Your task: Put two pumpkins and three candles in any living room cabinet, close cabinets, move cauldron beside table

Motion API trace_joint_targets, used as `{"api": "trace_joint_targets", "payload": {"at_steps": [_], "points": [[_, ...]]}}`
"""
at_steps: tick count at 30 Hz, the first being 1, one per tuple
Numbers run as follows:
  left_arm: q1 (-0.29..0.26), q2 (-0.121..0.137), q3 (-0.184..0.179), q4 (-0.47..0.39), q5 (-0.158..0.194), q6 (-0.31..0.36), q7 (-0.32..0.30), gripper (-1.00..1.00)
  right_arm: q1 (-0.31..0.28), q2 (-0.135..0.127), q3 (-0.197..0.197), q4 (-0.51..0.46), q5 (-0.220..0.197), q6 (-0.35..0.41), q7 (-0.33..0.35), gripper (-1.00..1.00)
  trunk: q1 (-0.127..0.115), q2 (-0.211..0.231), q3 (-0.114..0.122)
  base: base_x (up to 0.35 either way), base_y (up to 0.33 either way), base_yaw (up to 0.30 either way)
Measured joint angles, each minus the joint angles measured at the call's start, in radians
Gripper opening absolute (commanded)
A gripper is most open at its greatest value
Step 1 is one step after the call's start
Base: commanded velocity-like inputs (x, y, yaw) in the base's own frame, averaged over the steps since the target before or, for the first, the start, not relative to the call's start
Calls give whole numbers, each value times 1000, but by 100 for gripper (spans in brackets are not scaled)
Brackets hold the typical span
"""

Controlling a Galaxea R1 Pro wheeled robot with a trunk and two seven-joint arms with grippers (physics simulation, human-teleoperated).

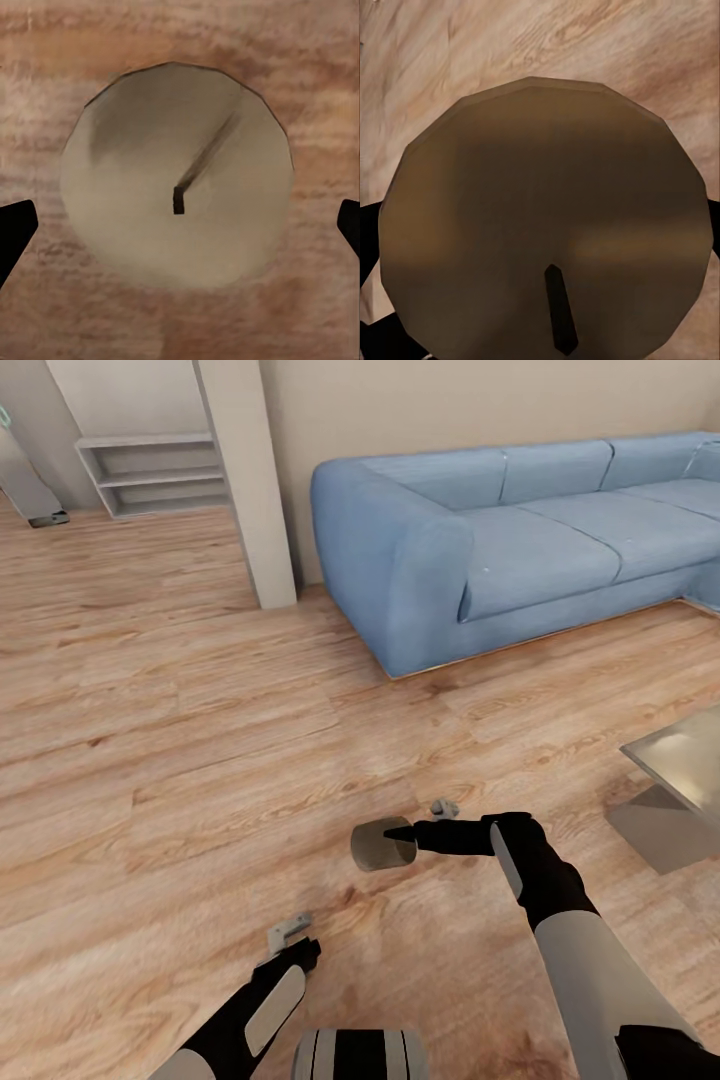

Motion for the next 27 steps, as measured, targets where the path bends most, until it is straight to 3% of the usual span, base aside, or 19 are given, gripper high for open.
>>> {"api": "trace_joint_targets", "payload": {"at_steps": [5,16,27], "points": [[0,4,1,1,2,0,1,100,0,3,2,-1,2,-2,-2,-100,0,0,0,188,16,0],[0,0,0,1,1,0,0,100,0,2,2,0,3,-3,-3,-100,0,0,0,12,1,0],[0,3,1,3,1,0,1,100,1,3,3,0,4,-4,-3,-100,3,-2,-27,0,0,0]]}}
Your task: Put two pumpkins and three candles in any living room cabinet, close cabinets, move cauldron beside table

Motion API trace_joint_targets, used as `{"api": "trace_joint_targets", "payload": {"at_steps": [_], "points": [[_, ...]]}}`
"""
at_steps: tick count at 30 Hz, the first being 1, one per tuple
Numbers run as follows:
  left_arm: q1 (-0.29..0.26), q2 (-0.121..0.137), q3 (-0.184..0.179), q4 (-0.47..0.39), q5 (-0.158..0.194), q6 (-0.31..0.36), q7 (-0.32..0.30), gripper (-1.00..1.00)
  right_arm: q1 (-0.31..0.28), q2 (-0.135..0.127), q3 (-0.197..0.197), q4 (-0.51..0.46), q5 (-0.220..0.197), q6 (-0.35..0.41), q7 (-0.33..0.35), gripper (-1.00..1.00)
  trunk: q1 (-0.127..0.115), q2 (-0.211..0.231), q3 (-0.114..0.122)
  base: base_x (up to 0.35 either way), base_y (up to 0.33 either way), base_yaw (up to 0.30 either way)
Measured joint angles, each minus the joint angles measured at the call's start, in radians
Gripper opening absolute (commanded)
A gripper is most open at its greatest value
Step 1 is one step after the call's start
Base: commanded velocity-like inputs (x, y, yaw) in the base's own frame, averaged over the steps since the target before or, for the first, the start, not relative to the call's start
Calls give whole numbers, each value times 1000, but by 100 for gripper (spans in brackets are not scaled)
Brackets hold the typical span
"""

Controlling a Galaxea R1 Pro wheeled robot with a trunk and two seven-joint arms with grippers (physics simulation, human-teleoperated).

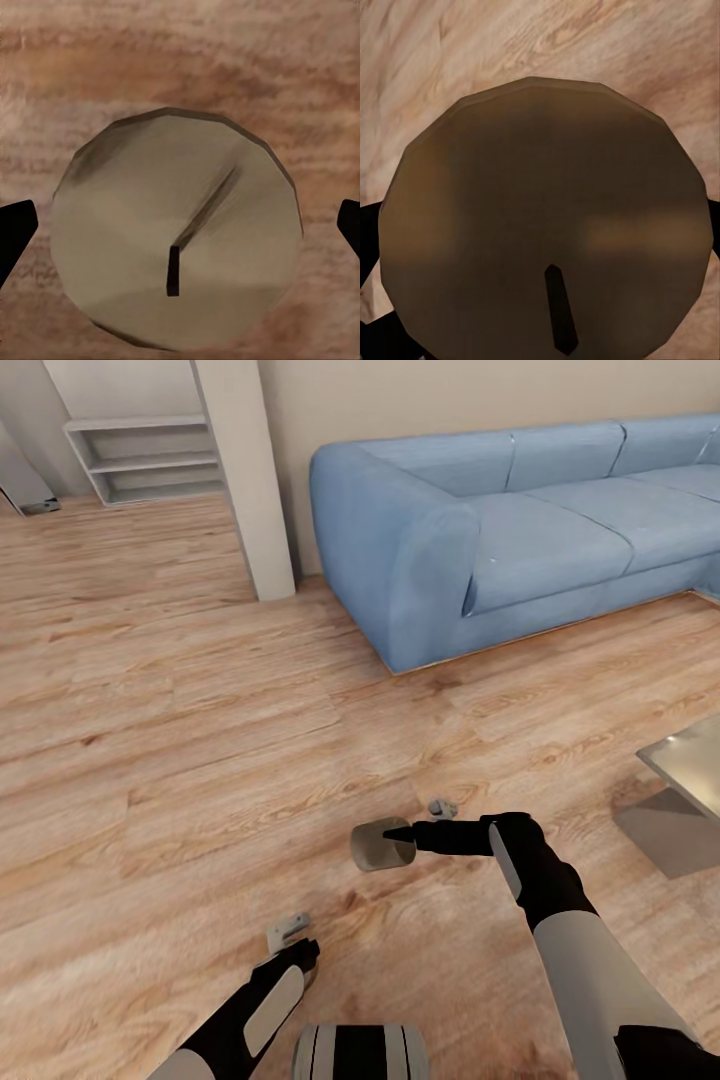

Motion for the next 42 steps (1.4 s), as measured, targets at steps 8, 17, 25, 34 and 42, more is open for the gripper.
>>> {"api": "trace_joint_targets", "payload": {"at_steps": [8,17,25,34,42], "points": [[0,1,-1,-1,0,0,2,100,0,1,0,0,-2,1,0,-100,1,-1,-12,0,0,0],[-1,-1,-1,-3,-9,-1,6,100,0,2,1,1,1,0,-1,-100,4,-2,-38,0,0,0],[-1,-2,-1,-14,-14,-1,2,100,0,4,0,1,0,0,-3,-100,6,-4,-58,0,0,0],[0,1,-1,-9,-1,-3,-2,-100,0,5,0,2,1,-1,-3,-100,7,-4,-58,0,0,0],[5,10,0,-89,1,2,10,-100,-1,2,0,1,1,-1,-3,-100,7,-4,-58,0,0,0]]}}
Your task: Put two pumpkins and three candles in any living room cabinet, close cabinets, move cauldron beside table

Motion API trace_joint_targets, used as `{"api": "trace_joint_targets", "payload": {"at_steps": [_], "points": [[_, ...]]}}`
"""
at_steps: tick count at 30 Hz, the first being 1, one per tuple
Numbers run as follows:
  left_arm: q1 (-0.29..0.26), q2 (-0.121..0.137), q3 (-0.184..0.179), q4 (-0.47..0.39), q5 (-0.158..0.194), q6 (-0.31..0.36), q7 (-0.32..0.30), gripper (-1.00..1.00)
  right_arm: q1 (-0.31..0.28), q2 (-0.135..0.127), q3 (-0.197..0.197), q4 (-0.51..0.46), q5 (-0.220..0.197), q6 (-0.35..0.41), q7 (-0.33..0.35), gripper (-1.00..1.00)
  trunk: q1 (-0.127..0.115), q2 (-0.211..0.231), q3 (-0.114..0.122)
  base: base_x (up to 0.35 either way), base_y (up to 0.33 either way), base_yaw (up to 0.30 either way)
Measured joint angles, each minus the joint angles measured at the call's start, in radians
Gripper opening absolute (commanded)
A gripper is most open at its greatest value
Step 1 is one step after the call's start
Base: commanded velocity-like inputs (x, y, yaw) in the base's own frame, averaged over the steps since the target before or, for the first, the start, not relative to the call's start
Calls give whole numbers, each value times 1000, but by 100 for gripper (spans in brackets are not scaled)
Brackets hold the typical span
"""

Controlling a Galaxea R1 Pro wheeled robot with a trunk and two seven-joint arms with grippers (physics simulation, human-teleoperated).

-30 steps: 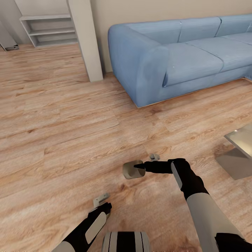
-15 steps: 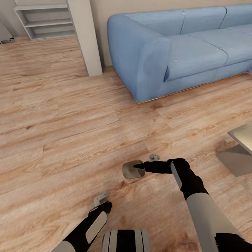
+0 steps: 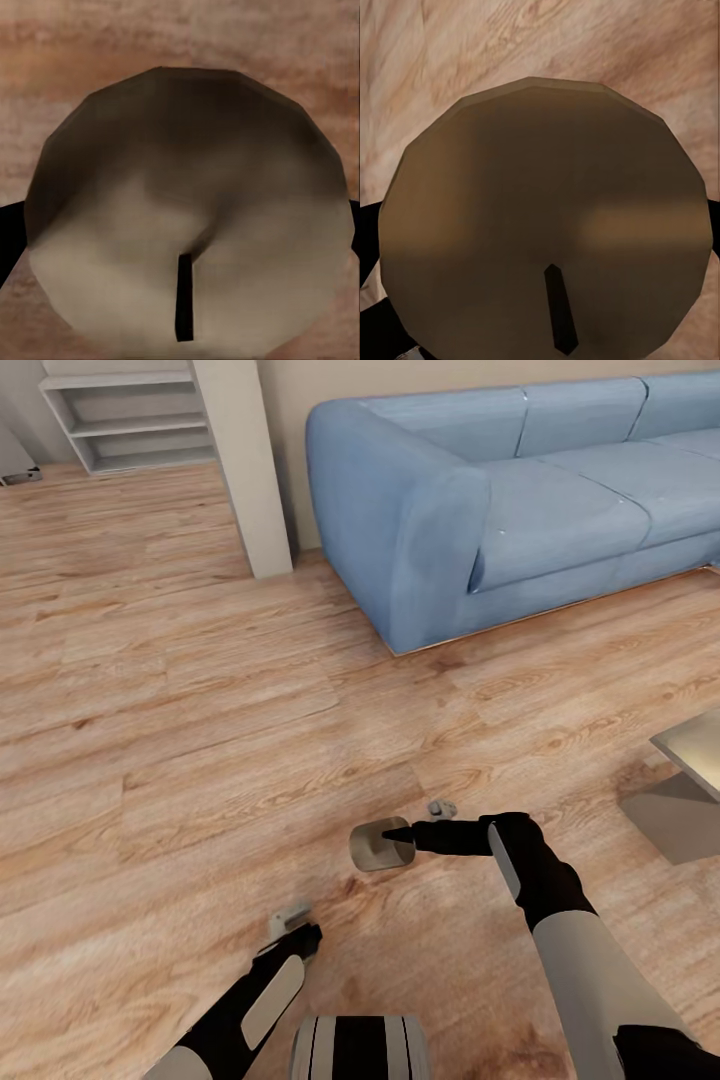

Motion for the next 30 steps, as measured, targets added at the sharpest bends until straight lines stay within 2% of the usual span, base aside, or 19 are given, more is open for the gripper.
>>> {"api": "trace_joint_targets", "payload": {"at_steps": [8,9,10,11,12,14,17,19,21,23,24,25,26,27,30], "points": [[16,6,-1,-88,1,11,11,-100,1,-3,-1,-5,3,0,3,-100,0,0,0,0,0,0],[28,8,-1,-120,0,14,17,-100,1,-4,-1,-5,3,0,3,-100,0,0,0,0,0,0],[57,40,-1,-221,-6,19,46,-100,0,-5,-1,-6,5,-1,3,-100,0,0,0,0,0,0],[67,50,-2,-257,-7,20,56,-100,0,-6,-1,-8,4,0,3,-100,0,0,0,0,0,0],[89,67,-2,-329,-5,22,80,-100,0,-9,-1,-11,6,0,3,-100,0,0,0,0,0,0],[104,74,-2,-378,0,30,100,-100,0,-12,-1,-11,6,0,2,-100,0,0,0,0,0,0],[125,85,-1,-459,1,79,136,-100,0,-15,-1,-10,6,0,0,-100,0,0,0,0,0,0],[144,107,0,-546,-3,108,174,-100,0,-16,-1,-5,8,-1,-3,-100,0,0,0,0,0,0],[160,115,2,-621,3,142,216,-100,1,-16,-1,-3,16,-1,-6,-100,0,0,0,0,0,0],[165,117,8,-664,22,191,249,-100,1,-15,-1,-1,21,-1,-7,-100,0,0,0,0,0,0],[166,119,37,-685,63,227,264,-100,3,-12,-1,0,23,-2,-8,-100,0,0,0,0,0,0],[166,120,65,-690,87,238,268,-100,4,-10,-1,-1,26,-3,-9,-100,0,0,0,0,0,0],[167,121,78,-691,97,243,269,-100,4,-10,-1,-1,26,-3,-9,-100,0,0,0,0,0,0],[167,119,125,-693,110,319,270,-100,14,-7,-1,3,22,-4,-12,-100,0,0,0,0,0,0],[167,118,145,-693,112,326,268,-100,29,-3,-1,4,25,-7,-13,-100,0,0,4,0,0,0]]}}
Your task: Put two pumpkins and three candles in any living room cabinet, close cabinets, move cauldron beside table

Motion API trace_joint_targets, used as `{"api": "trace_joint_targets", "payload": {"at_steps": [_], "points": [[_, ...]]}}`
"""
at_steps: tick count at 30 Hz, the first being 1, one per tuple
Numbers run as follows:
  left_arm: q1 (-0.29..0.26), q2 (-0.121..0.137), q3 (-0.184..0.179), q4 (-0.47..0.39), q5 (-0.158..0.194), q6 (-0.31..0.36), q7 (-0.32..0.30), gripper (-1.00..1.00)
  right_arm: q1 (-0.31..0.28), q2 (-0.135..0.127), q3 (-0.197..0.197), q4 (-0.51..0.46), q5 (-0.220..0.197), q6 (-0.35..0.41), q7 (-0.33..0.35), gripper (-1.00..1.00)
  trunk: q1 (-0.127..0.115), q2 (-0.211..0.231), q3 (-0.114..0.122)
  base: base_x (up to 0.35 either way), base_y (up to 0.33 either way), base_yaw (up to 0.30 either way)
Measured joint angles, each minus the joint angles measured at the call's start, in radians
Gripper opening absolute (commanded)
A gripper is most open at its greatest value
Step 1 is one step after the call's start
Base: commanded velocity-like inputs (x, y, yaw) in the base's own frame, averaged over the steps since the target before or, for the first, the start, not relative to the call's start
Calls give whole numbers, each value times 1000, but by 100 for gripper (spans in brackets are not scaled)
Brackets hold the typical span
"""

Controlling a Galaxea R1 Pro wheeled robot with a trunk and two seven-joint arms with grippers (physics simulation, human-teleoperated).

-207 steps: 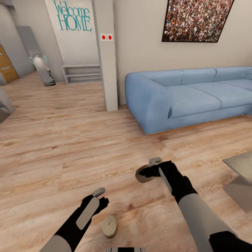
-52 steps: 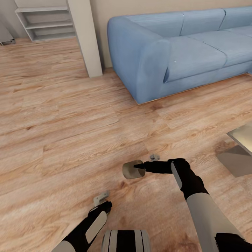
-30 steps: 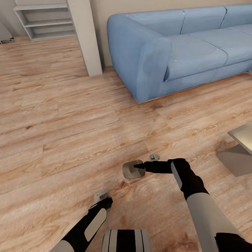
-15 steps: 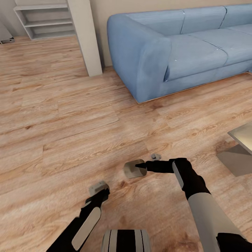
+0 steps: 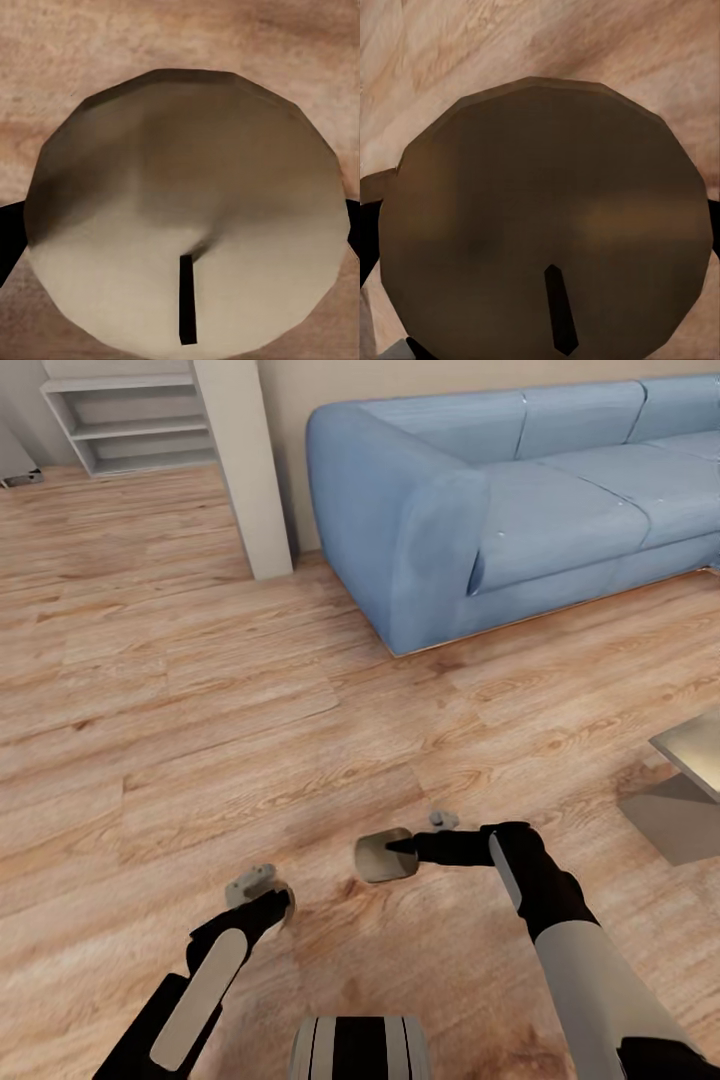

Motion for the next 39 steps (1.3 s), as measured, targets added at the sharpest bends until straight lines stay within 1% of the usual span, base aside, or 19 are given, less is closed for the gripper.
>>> {"api": "trace_joint_targets", "payload": {"at_steps": [1,2,3,4,6,8,10,11,13,14,18,19,21,23,39], "points": [[0,-2,30,2,1,3,0,-100,7,1,0,0,18,-28,-18,-100,0,0,4,0,0,0],[0,-1,40,3,13,2,1,-100,7,1,0,0,31,-44,-45,-100,-1,0,8,0,0,0],[0,-1,50,4,20,1,1,-100,8,1,0,0,26,-44,-59,-100,-1,1,12,0,0,0],[0,-1,69,4,30,2,1,-100,8,2,0,2,28,-46,-81,-100,-2,1,15,0,0,0],[0,-1,95,6,57,3,1,-100,11,3,6,27,34,-54,-110,-100,-3,1,23,0,0,0],[0,0,104,5,79,3,1,-100,18,3,21,65,50,-89,-125,-100,-4,2,31,0,0,0],[0,0,109,5,100,15,1,-100,22,-1,47,99,94,-160,-133,-100,-4,2,39,0,0,38],[0,0,114,5,105,33,1,-100,23,0,54,110,109,-187,-134,-100,-5,3,42,0,0,151],[0,0,126,5,109,49,1,-100,24,3,59,121,118,-206,-136,-100,-6,3,50,0,0,241],[0,0,132,5,118,54,1,-100,24,3,60,125,121,-212,-136,-100,-6,3,54,0,0,273],[0,2,136,6,131,57,1,-100,24,2,61,128,120,-215,-137,-100,-8,4,70,0,0,283],[0,2,146,8,131,58,2,-100,24,3,61,128,120,-216,-137,-100,-9,4,73,0,0,287],[0,2,152,9,135,57,1,-100,26,4,61,132,121,-217,-137,-100,-9,5,81,0,0,287],[0,1,155,10,135,57,1,-100,28,4,63,156,129,-219,-140,-100,-10,5,89,0,0,287],[0,2,157,12,134,57,1,-100,27,2,61,166,125,-220,-144,-100,-18,9,151,0,0,287]]}}
